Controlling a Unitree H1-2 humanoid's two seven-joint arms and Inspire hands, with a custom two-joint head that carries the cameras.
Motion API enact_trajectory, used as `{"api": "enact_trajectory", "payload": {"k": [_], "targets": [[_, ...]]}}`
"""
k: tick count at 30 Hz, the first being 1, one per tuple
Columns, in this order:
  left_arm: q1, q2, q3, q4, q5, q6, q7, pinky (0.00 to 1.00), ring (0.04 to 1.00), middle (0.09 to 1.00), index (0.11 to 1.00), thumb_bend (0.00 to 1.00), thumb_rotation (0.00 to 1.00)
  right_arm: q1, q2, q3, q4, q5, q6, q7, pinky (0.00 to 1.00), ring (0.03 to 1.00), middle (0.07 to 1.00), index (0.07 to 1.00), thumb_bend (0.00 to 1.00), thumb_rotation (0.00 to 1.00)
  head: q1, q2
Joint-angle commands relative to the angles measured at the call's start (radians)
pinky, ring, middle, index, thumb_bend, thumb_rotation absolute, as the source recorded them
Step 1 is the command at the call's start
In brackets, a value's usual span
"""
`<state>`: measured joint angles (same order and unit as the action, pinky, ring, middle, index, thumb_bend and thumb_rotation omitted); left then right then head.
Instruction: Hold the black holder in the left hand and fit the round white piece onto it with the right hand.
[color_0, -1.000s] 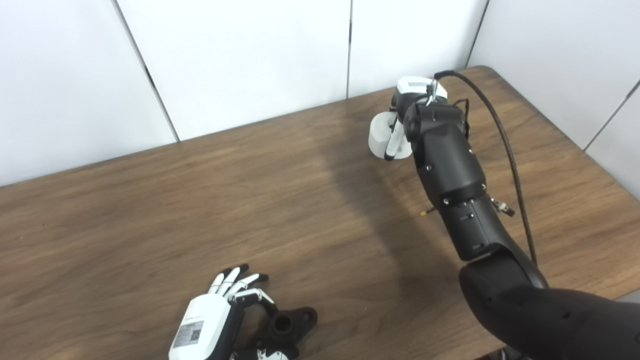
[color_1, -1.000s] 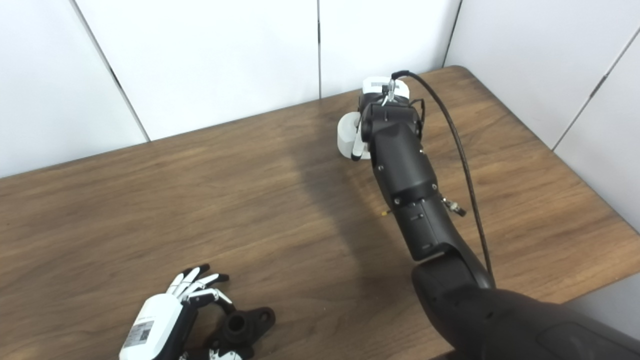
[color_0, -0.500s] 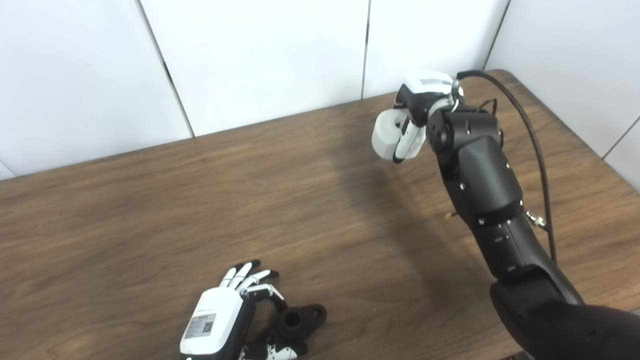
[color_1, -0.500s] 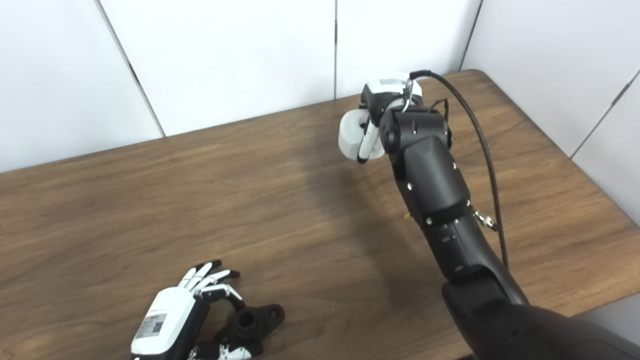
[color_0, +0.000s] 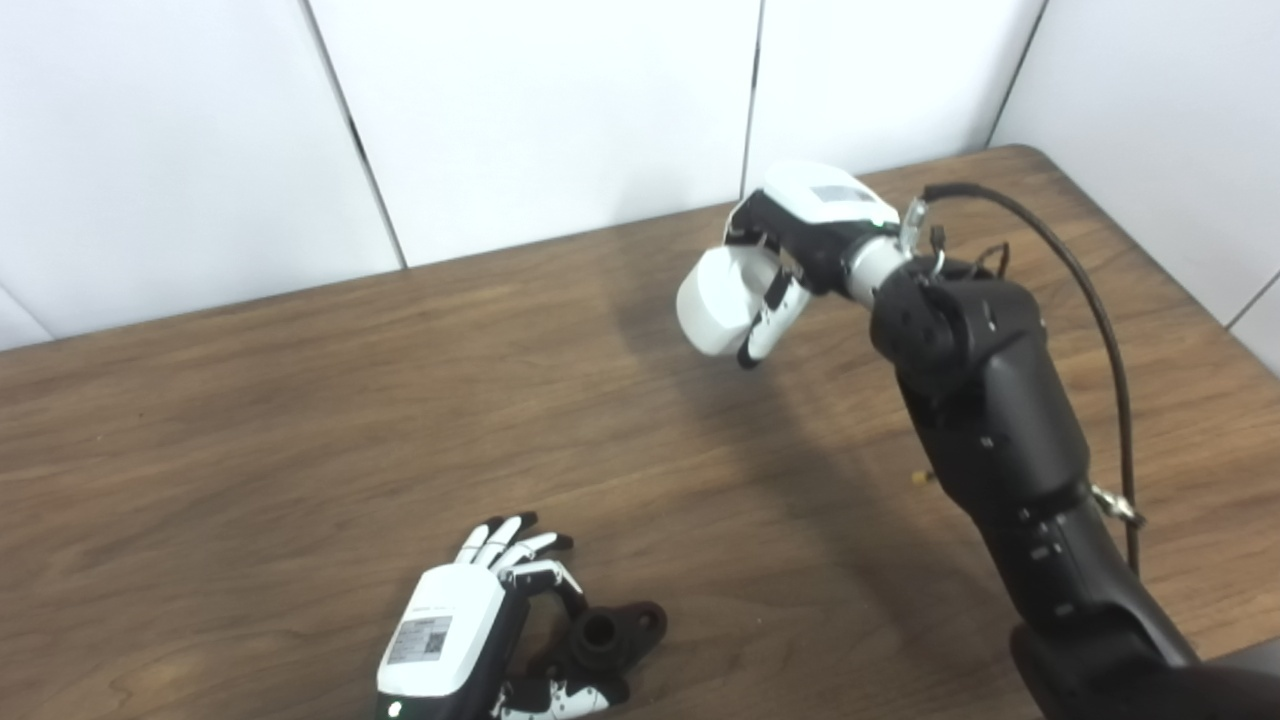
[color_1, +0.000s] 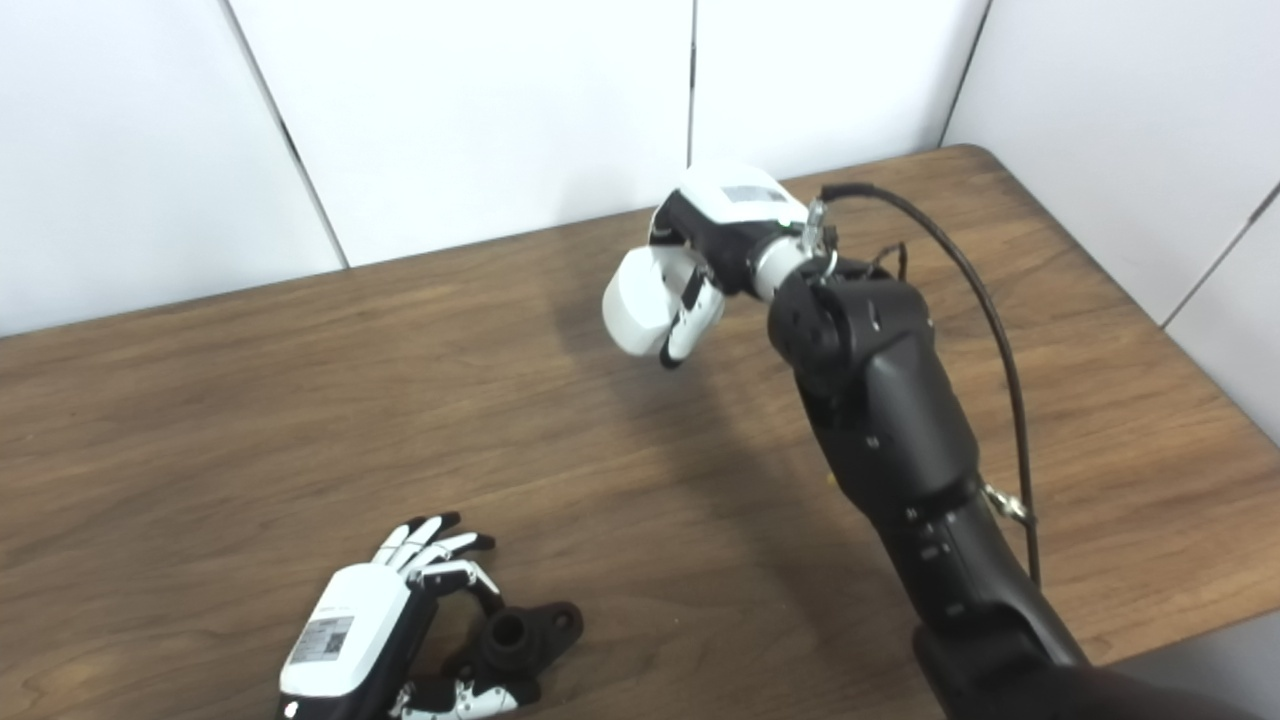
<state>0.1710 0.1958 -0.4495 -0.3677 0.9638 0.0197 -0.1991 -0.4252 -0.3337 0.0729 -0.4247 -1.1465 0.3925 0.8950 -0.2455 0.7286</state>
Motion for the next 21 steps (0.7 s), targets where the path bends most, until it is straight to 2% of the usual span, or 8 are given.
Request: {"api": "enact_trajectory", "payload": {"k": [1,3,7,12,13,15,17,21], "targets": [[0.002,0.001,-0.018,0.048,0.043,0.019,-0.031,0.97,0.938,0.825,0.489,0.51,0.06,-0.054,-0.019,0.009,-0.079,-0.011,0.003,0.043,0.83,0.557,0.465,0.497,0.53,0.0,0.004,0.001],[0.0,-0.004,-0.022,0.049,0.047,0.025,-0.034,0.96,0.938,0.825,0.489,0.51,0.06,-0.061,-0.026,0.026,-0.127,-0.009,0.005,0.111,0.66,0.516,0.449,0.502,0.53,0.0,0.012,0.007],[-0.005,-0.015,-0.029,0.046,0.055,0.036,-0.044,0.97,0.94,0.827,0.489,0.51,0.06,-0.075,-0.028,0.041,-0.214,-0.027,0.012,0.234,0.42,0.389,0.411,0.509,0.53,0.0,0.031,0.019],[-0.012,-0.027,-0.04,0.046,0.063,0.039,-0.039,0.97,0.934,0.824,0.488,0.52,0.06,-0.088,-0.024,0.056,-0.323,-0.048,0.013,0.364,0.57,0.434,0.422,0.519,0.53,0.0,0.05,0.036],[-0.013,-0.029,-0.042,0.046,0.064,0.04,-0.037,0.96,0.933,0.822,0.488,0.52,0.06,-0.088,-0.027,0.065,-0.344,-0.044,0.015,0.37,0.6,0.441,0.423,0.521,0.53,0.0,0.055,0.042],[-0.015,-0.033,-0.046,0.044,0.068,0.046,-0.039,0.97,0.932,0.822,0.488,0.52,0.06,-0.088,-0.04,0.089,-0.377,-0.043,0.025,0.374,0.74,0.489,0.428,0.525,0.53,0.0,0.058,0.046],[-0.018,-0.037,-0.049,0.043,0.071,0.052,-0.043,0.97,0.931,0.822,0.488,0.52,0.06,-0.091,-0.057,0.121,-0.407,-0.047,0.039,0.375,0.87,0.603,0.444,0.521,0.53,0.0,0.062,0.053],[-0.027,-0.04,-0.057,0.042,0.083,0.061,-0.047,0.97,0.927,0.822,0.488,0.51,0.06,-0.109,-0.095,0.186,-0.457,-0.034,0.067,0.375,0.91,0.65,0.471,0.502,0.53,0.0,0.064,0.061]]}}
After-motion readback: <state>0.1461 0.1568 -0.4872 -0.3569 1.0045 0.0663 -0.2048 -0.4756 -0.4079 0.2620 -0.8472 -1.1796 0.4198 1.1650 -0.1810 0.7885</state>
